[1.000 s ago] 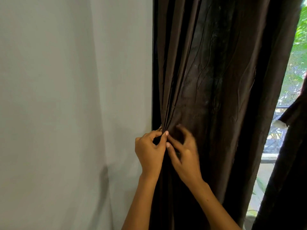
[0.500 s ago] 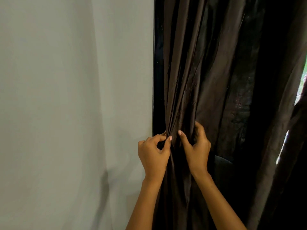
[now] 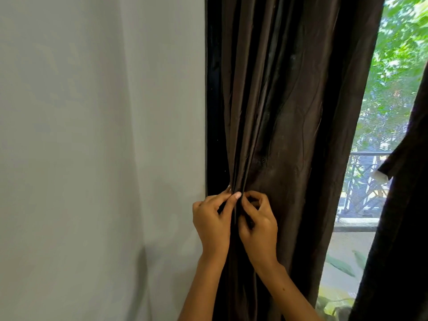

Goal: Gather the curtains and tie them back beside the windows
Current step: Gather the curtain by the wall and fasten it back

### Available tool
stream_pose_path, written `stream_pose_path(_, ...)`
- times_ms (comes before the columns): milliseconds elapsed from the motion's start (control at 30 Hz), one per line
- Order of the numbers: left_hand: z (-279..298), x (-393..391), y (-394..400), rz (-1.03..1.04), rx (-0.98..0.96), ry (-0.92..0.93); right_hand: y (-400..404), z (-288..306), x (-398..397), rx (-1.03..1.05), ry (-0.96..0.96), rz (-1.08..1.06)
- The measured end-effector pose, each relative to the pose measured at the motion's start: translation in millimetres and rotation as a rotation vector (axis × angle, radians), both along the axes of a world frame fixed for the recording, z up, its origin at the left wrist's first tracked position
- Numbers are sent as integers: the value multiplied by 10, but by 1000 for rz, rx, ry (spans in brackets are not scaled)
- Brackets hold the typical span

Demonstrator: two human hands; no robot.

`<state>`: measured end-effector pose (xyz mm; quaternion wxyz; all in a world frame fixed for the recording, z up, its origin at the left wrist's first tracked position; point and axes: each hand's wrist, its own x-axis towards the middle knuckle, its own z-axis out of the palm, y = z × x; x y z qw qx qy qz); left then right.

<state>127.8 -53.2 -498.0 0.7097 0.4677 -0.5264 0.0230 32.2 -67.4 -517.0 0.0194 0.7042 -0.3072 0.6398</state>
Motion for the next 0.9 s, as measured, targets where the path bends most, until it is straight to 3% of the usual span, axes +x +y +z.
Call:
stream_pose_path(200,80,-30,4,15,46,-21,42,-19,-84,75,109,34)
stream_pose_path(300,111,-5,-4,64,59,-47,48,47,-159,-5,152,-125)
stream_pose_path(400,116,18,-12,89,49,-55,-18,160,-256,-8,2,-346)
stream_pose_path(500,104,31,-5,87,39,-57,-54,268,-339,217,-267,-176)
stream_pose_path(567,89,38,-7,83,37,-61,-76,299,-348,296,-313,-93)
stream_pose_path(667,94,-2,-3,41,27,-52,-88,260,-287,102,-67,-211)
stream_pose_path(767,111,-81,39,2,1,-44,-27,183,-128,140,119,-215)
stream_pose_path(900,88,-113,53,-28,-17,-36,0,182,-15,170,212,-222)
